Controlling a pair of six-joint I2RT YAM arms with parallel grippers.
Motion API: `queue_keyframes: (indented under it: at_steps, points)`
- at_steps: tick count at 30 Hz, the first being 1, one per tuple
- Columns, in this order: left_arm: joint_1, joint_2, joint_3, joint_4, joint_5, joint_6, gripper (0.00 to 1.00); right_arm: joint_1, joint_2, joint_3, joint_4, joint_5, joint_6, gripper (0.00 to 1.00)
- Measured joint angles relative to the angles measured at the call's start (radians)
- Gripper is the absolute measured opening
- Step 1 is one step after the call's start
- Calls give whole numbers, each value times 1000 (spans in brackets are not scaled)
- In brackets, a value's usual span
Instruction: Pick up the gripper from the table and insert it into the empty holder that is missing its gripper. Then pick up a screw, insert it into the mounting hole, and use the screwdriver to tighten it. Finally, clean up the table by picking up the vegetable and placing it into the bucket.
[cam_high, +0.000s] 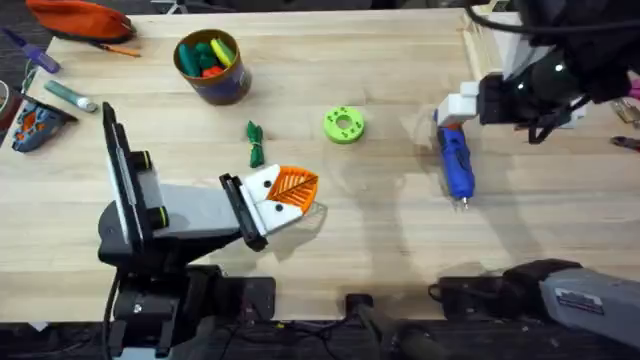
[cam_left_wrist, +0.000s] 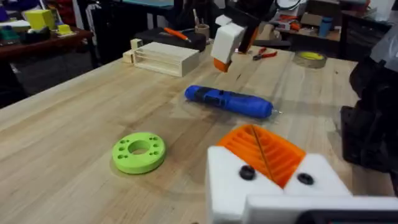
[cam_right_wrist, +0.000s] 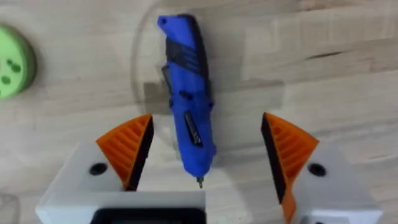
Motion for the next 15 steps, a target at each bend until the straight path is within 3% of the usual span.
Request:
queue_keyframes:
  at_steps: [10,15]
  points:
    - [0,0,0,0,0,0,14,-32,27,0,41,-44,-90,990]
    - [0,0,0,0,0,0,14,-61,100,9,18,-68,-115,990]
